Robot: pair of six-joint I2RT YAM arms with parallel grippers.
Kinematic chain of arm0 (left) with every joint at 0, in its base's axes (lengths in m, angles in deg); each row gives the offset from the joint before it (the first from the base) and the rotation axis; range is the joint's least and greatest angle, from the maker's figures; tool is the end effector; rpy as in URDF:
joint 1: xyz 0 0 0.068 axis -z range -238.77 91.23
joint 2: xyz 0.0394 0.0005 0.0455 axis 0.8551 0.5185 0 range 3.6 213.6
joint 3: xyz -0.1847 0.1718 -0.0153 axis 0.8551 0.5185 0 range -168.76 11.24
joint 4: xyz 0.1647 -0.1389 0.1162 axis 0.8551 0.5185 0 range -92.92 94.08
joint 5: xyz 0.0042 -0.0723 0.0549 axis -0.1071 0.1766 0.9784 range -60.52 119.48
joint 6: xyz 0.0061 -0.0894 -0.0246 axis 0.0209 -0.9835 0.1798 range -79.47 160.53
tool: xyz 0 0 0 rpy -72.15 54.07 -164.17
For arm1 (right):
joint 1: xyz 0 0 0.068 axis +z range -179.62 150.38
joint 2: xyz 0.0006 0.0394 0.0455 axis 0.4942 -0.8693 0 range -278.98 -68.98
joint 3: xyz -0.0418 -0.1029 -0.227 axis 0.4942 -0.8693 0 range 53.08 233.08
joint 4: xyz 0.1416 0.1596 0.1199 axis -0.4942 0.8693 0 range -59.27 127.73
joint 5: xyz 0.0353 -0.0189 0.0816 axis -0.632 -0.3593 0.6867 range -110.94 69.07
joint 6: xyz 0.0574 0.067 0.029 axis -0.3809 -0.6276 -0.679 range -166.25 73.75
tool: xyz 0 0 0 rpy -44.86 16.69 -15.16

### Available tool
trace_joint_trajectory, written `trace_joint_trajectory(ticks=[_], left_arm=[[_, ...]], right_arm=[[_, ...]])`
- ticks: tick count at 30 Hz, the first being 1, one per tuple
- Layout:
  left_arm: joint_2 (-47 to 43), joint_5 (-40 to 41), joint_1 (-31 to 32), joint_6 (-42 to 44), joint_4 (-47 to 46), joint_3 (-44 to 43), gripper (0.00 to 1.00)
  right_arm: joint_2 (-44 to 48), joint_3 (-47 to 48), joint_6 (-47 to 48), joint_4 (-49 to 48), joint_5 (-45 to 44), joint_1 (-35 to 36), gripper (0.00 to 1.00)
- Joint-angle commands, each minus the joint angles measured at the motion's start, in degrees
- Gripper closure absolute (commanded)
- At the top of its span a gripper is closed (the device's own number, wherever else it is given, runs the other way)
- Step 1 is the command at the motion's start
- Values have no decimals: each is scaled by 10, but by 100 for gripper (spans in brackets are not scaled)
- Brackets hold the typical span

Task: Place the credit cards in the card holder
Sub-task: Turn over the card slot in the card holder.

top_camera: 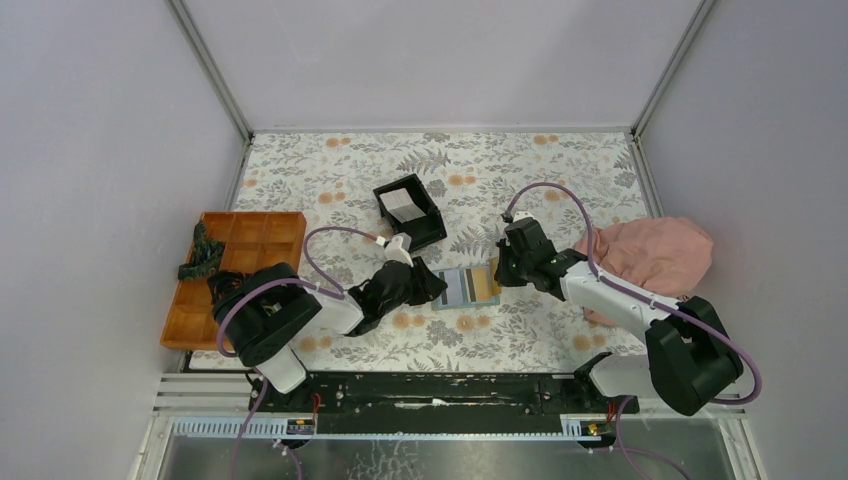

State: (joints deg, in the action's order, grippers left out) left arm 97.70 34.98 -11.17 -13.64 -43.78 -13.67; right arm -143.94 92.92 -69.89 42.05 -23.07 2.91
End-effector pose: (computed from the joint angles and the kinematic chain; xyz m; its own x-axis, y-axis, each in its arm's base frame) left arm 0.2167 -0.2254 0.0904 -0.7371 -0.3896 -0.5522 0.1376 0.7135 -0.6870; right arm 0.2426 0.1511 0.1527 -0.7665 -0.0136 -0.6421 -0.2275 0.9407 0.2516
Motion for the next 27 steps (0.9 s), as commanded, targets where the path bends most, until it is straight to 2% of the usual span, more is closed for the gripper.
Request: trace_joint_trajectory(ticks=[1,10,15,27], left_arm=[[1,17,3,16,39,8,57],[1,17,3,16,41,9,57],[-3,19,3,18,43,13,57],[-8,24,3,22,49,23,57]], right_arm=[[-2,4,11,-5,-11,5,100],[-1,-10,3,-16,-4,4,100],[10,-26,-11,-39,28,-7,100],[64,-40,-30,-53,62,-31,100]])
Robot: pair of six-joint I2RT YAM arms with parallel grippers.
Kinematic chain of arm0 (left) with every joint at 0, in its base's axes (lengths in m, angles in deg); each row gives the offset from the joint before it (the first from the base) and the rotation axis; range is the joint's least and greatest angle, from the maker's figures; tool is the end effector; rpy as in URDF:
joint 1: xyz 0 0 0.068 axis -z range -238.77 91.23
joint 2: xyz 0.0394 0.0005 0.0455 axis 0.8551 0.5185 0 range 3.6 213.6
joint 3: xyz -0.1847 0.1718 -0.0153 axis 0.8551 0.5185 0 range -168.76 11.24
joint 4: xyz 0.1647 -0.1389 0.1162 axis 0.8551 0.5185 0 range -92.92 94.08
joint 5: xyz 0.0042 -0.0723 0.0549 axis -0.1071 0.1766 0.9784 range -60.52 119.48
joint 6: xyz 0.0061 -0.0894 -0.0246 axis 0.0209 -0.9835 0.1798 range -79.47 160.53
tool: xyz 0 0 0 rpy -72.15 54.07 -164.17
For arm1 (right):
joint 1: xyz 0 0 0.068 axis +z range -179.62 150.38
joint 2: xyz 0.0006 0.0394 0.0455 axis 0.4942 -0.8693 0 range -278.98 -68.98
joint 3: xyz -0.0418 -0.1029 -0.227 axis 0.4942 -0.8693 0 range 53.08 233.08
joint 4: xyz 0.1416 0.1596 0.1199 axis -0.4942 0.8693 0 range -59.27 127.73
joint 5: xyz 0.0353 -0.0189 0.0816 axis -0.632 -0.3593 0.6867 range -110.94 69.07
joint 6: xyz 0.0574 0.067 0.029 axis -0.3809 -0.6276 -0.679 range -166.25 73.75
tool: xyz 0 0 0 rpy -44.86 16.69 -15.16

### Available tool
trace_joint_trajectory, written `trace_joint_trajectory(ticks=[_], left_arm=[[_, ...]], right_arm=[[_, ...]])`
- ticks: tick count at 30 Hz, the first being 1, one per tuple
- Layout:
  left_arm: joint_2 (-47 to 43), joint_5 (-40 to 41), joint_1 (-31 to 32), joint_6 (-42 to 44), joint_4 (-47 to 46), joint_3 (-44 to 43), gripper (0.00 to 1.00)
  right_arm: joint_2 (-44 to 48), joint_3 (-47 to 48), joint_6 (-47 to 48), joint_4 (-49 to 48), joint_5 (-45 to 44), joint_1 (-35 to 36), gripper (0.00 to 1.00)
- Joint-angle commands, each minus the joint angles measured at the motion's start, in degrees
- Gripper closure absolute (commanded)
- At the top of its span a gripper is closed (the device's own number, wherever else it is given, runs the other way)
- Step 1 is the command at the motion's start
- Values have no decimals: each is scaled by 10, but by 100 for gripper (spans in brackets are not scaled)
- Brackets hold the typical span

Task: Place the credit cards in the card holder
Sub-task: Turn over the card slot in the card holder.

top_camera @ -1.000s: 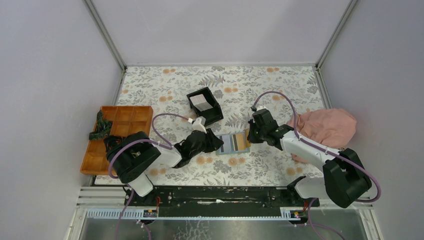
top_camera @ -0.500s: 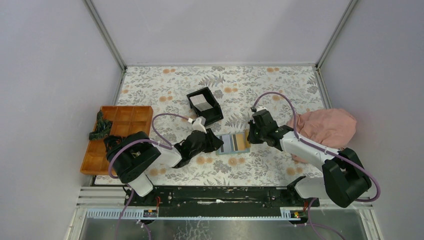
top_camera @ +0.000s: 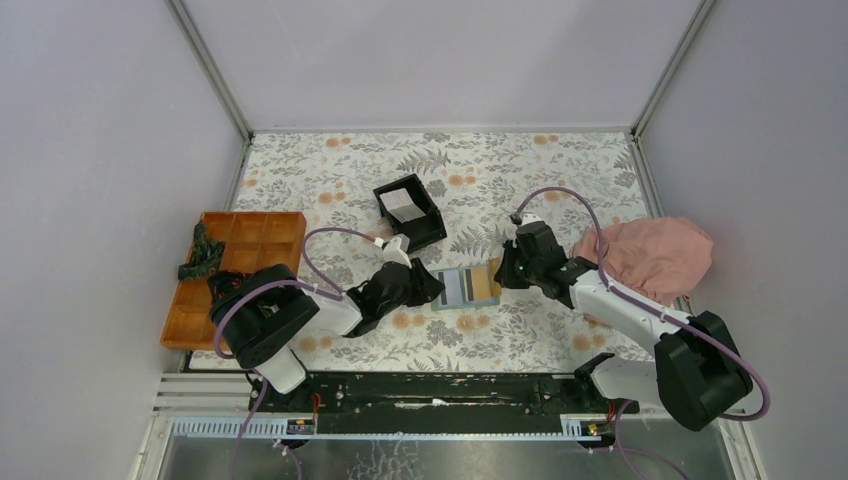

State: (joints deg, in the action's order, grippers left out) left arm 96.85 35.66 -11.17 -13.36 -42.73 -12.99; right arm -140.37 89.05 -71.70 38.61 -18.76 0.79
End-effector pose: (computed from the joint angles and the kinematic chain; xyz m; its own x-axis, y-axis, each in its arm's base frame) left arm 0.2145 -0.2215 0.0890 -0.7358 -0.3853 -0.5569 0.1295 0.7271 -0.6742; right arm 0.2372 0.1429 0.1532 -0.7617 0.0509 -0.6460 -0.2241 0.9147 0.3363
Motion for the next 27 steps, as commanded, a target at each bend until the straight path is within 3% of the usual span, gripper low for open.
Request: trace_joint_trajectory(ticks=[1,27], left_arm=[[1,17,3,20,39,17,57],[5,10,3,23,43,15,57]], right_arm=[[31,-2,-13,-19,21,-12,100],[29,-20,-56,-93,77,-18,100]])
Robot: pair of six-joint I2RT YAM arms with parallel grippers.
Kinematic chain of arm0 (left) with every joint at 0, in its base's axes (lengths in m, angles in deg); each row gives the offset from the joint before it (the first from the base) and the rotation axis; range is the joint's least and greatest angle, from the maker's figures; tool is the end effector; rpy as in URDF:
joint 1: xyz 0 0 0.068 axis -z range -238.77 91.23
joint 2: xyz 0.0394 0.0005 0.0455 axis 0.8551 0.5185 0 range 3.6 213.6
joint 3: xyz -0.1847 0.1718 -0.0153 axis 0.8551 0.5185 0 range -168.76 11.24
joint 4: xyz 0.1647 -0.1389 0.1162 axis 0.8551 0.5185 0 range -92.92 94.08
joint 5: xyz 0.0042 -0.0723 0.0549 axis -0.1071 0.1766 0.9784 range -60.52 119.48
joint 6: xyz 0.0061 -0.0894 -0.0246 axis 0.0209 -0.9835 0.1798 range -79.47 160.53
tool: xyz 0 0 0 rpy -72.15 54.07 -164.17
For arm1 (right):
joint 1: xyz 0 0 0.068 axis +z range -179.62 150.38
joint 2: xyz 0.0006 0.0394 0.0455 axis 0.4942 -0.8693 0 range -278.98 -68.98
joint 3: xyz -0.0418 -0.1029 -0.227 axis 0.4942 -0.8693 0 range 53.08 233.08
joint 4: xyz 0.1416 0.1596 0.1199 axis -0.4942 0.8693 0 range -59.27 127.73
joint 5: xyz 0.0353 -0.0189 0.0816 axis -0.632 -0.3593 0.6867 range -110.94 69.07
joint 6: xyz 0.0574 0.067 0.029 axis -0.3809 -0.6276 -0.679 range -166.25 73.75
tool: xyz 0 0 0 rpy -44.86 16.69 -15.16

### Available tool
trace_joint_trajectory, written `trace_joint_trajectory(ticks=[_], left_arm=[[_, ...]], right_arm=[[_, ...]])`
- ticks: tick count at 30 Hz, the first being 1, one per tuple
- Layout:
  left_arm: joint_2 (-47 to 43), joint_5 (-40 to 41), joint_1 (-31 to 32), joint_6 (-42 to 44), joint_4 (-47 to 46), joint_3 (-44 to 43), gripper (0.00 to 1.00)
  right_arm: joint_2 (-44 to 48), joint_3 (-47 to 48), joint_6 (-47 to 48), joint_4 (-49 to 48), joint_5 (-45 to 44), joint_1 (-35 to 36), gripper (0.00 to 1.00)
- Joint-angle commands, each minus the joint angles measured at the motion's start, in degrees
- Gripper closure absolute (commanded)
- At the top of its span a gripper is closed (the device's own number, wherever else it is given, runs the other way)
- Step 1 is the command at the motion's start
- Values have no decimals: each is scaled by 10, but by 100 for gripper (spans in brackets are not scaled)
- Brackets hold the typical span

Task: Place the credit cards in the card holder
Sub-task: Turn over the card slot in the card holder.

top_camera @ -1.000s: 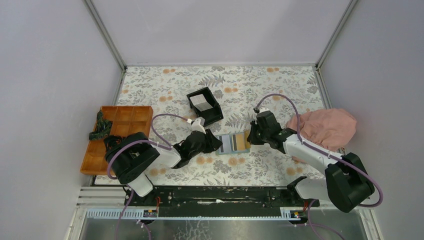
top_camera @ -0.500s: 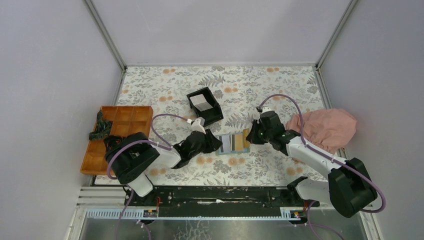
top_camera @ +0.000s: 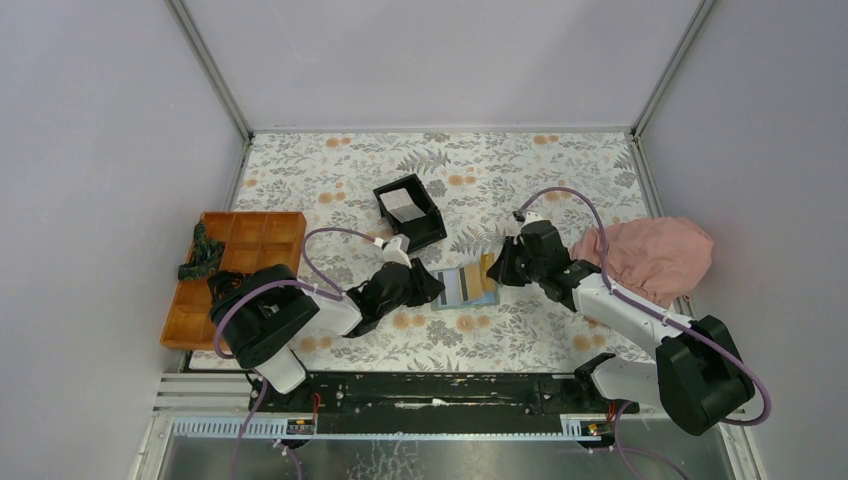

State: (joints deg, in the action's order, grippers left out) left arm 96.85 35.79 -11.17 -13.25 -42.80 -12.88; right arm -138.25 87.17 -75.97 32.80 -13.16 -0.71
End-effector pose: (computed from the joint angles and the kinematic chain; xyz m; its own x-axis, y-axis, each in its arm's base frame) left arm 0.2144 -0.2211 0.0887 -0.7346 -0.3847 -0.5589 0.1297 0.7290 -0.6721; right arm 0.2387 0.1448 0.1642 -0.7444 0.1500 -0.6507 -0.2352 0.8531 0.4658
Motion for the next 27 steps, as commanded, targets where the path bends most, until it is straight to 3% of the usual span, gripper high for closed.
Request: trace_joint_trajectory(ticks=[1,27], left_arm=[[5,9,3,22,45,15,57],[14,9,3,21,50,11,57]], right_arm=[[10,-4,-16,-38,23,-3,100],[-18,-10,-39,-110,87,2,100]])
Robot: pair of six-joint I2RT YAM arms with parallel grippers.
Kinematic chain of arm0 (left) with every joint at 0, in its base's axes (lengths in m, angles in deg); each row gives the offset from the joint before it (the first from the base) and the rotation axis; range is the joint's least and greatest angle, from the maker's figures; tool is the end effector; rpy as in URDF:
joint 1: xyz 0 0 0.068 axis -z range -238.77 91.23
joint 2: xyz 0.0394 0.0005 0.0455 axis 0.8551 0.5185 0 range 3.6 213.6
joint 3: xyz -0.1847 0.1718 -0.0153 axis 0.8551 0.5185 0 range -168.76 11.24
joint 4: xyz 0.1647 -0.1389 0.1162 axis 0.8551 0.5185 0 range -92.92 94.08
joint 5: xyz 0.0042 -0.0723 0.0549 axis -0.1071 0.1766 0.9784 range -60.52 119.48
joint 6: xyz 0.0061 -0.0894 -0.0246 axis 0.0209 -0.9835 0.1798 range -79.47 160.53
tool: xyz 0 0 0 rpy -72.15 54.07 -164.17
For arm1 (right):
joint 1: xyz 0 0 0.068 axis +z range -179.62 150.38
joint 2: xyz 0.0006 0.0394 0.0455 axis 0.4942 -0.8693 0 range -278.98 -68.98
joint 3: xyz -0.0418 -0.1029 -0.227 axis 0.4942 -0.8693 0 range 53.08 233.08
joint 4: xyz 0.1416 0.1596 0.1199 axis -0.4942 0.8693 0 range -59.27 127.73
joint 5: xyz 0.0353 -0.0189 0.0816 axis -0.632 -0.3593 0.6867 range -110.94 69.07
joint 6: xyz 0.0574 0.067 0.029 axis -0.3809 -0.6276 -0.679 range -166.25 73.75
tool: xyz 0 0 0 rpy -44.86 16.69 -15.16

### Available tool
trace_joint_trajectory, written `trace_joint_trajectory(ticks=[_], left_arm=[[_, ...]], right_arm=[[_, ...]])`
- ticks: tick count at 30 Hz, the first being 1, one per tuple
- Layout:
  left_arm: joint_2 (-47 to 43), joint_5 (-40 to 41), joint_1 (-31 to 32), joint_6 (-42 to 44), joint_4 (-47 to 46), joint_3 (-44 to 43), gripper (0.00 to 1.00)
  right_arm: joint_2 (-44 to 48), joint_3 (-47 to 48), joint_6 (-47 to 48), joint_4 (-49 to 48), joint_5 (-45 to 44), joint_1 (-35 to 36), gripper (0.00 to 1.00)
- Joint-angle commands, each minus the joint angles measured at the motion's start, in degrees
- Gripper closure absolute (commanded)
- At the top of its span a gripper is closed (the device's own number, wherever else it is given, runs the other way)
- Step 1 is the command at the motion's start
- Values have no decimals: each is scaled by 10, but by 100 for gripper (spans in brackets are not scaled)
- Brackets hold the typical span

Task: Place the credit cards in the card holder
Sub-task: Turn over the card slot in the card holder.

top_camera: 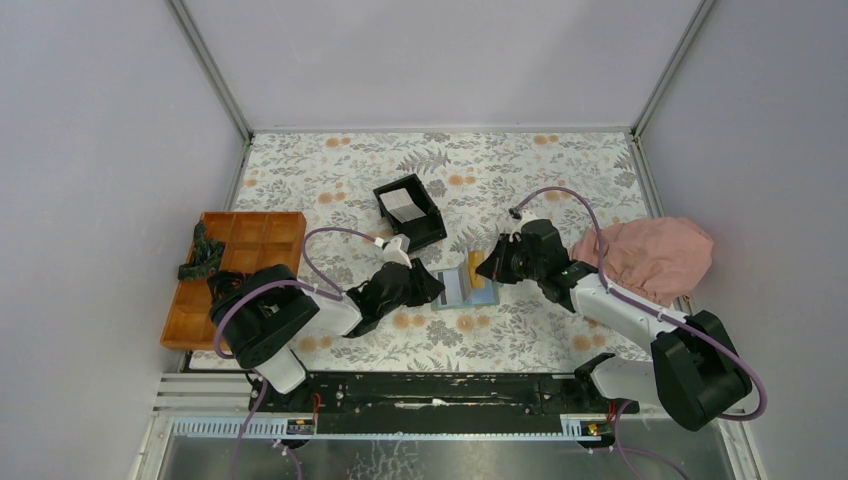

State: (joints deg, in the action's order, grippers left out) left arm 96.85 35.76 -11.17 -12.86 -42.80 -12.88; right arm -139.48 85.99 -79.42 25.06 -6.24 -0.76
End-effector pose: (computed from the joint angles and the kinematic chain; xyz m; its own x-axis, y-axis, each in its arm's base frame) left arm 0.2143 -0.2211 0.0887 -0.7340 -0.3795 -0.5633 0.1349 0.7314 -0.6685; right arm 0.2409 0.1570 0.1699 -0.7462 0.1930 -0.6371 -0.2954 0.7617 0.5767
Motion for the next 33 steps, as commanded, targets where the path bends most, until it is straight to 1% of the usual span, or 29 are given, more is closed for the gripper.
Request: trace_joint_trajectory(ticks=[1,11,19,27,33], left_arm=[[14,9,3,17,50,11,57],[13,9,3,20,59,7,57],[16,10,3,21,65,6,57],[-43,56,4,19,133,17,58],[-89,93,3,25,201,17,54]], right_arm=[[-8,4,-4,-33,17,4,100],[-51,13,-7,-57,6,40,100],[-57,30,-4,-50,-7,61,100],[-87,24,-4,-68,-5,62,100],[-101,19,-6,-84,-2,63,100]])
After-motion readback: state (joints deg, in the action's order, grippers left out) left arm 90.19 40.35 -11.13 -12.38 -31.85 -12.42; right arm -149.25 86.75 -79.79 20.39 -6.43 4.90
